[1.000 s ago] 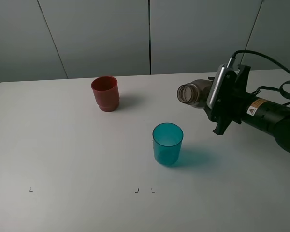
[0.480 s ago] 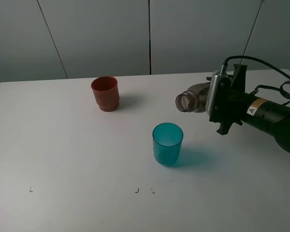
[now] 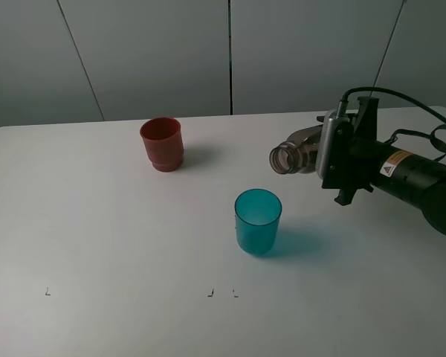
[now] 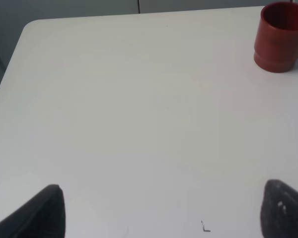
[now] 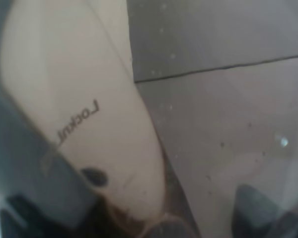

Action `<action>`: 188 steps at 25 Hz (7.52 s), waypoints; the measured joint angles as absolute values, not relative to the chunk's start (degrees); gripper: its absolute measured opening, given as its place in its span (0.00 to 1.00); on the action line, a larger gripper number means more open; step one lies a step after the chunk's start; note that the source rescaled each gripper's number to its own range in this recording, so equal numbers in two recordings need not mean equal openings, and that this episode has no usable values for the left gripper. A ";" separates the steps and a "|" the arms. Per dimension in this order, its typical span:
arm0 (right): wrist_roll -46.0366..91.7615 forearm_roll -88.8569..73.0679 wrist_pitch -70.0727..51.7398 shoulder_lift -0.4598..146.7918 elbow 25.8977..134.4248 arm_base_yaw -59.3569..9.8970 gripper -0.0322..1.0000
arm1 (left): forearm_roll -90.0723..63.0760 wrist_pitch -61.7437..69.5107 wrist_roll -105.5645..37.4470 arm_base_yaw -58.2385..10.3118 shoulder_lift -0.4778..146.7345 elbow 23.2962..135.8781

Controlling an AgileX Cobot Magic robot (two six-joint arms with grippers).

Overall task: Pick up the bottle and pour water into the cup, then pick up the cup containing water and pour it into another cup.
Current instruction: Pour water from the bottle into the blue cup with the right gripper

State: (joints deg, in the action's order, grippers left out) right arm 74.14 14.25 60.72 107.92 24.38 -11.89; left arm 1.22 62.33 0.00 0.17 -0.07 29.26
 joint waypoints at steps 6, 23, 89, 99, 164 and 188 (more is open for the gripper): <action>74.98 14.25 60.85 107.92 24.38 -11.89 0.03 | 1.22 62.33 0.00 0.17 -0.07 29.26; 76.70 15.59 60.85 107.92 24.38 -12.10 0.03 | 1.22 62.33 0.00 0.17 -0.07 29.26; 87.88 12.67 63.65 107.92 25.48 -15.83 0.03 | 1.22 62.33 0.00 0.17 -0.07 29.26; 90.71 12.88 64.65 107.92 25.48 -15.83 0.03 | 1.22 62.33 -0.39 0.17 -0.07 29.26; 99.59 11.24 67.80 107.70 25.52 -15.83 0.03 | 1.22 62.33 0.00 0.17 -0.07 29.26; 97.56 12.32 68.20 107.50 25.52 -15.83 0.03 | 1.22 62.33 0.00 0.17 -0.07 29.26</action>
